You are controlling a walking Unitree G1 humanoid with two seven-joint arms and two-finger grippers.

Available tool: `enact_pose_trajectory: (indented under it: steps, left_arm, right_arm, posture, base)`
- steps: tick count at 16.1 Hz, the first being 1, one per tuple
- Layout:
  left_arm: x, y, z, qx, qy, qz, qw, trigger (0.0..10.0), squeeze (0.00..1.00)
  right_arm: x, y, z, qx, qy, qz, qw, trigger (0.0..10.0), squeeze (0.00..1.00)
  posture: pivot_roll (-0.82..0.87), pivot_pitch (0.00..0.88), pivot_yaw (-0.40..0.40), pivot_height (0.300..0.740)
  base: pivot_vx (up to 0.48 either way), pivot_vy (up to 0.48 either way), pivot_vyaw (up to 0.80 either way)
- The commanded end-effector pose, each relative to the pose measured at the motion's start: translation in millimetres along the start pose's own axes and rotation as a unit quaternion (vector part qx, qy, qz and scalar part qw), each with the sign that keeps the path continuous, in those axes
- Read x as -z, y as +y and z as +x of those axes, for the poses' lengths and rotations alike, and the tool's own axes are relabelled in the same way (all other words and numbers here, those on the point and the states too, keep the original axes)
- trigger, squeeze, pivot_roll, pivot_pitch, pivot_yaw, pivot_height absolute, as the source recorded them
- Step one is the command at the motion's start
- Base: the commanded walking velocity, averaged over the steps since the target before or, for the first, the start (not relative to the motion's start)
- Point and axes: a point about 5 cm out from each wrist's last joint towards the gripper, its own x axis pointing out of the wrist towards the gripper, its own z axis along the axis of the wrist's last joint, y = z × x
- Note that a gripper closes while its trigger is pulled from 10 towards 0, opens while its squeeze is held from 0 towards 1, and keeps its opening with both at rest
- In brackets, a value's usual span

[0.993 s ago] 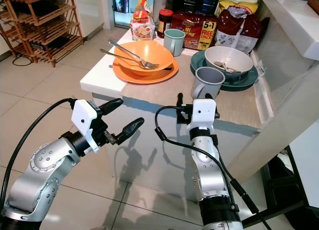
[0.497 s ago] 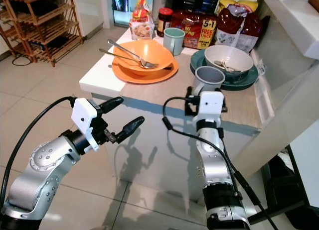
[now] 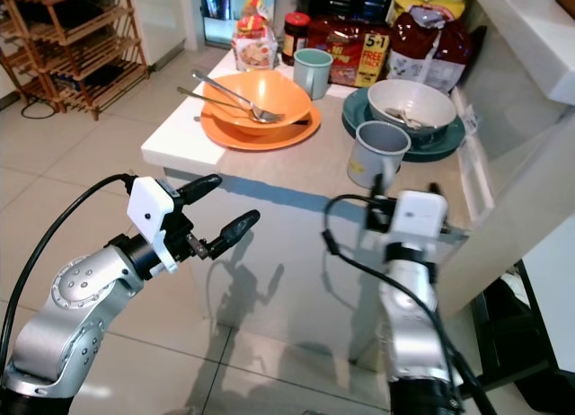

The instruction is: Setting the table

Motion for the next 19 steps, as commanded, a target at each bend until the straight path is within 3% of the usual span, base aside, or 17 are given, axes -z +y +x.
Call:
enact_pose_trajectory:
  steps: [1, 5, 7, 12, 17, 18, 19]
  left_arm:
    - [-2.6, -5.0, 1.2, 0.015, -0.005, -0.003, 1.0, 10.0, 0.0]
    - [-2.4, -6.9, 3.7, 0.018, -0.005, -0.003, 1.0, 10.0, 0.0]
    - [-2.8, -7.7, 4.1, 0.021, -0.004, 0.0, 1.0, 10.0, 0.0]
    - [-2.8, -9.3, 4.1, 0.024, -0.003, 0.002, 1.0, 10.0, 0.0]
    - [-2.8, -12.6, 5.1, 0.038, -0.001, 0.002, 0.999, 10.0, 0.0]
    - [-2.9, -15.2, 4.3, 0.052, 0.001, -0.004, 0.999, 10.0, 0.0]
    - [-2.4, -16.0, 4.0, 0.056, 0.003, -0.005, 0.998, 10.0, 0.0]
  right_arm:
    - [-4.1, -8.4, 1.1, 0.001, -0.002, 0.004, 1.0, 10.0, 0.0]
    - [1.1, 13.9, -2.5, -0.124, 0.025, 0.047, 0.991, 10.0, 0.0]
    - [3.5, 10.7, 5.9, -0.155, 0.033, 0.057, 0.986, 10.0, 0.0]
    - [-6.4, -7.4, 26.0, -0.132, 0.017, 0.06, 0.989, 10.0, 0.0]
    - [6.9, -2.1, 22.5, -0.135, 0.055, 0.081, 0.986, 10.0, 0.0]
    - [11.0, 1.3, 19.3, -0.141, 0.065, 0.084, 0.984, 5.0, 0.0]
    - [11.5, 2.1, 18.7, -0.143, 0.066, 0.085, 0.984, 2.3, 0.0]
  posture:
    - [0.09, 0.017, -0.05, 0.74]
    - [0.09, 0.014, -0.051, 0.74]
    - [0.09, 0.014, -0.052, 0.74]
    - [0.09, 0.014, -0.058, 0.74]
    - [0.09, 0.01, -0.055, 0.74]
    - [0.09, 0.009, -0.054, 0.74]
    - [0.09, 0.008, -0.055, 0.74]
  base:
    - [0.0, 0.0, 0.0]
    - [0.0, 0.0, 0.0]
    - [0.0, 0.0, 0.0]
    - [0.0, 0.0, 0.0]
    - [0.0, 0.0, 0.0]
    - [0.0, 0.0, 0.0]
    - [0.0, 0.0, 0.0]
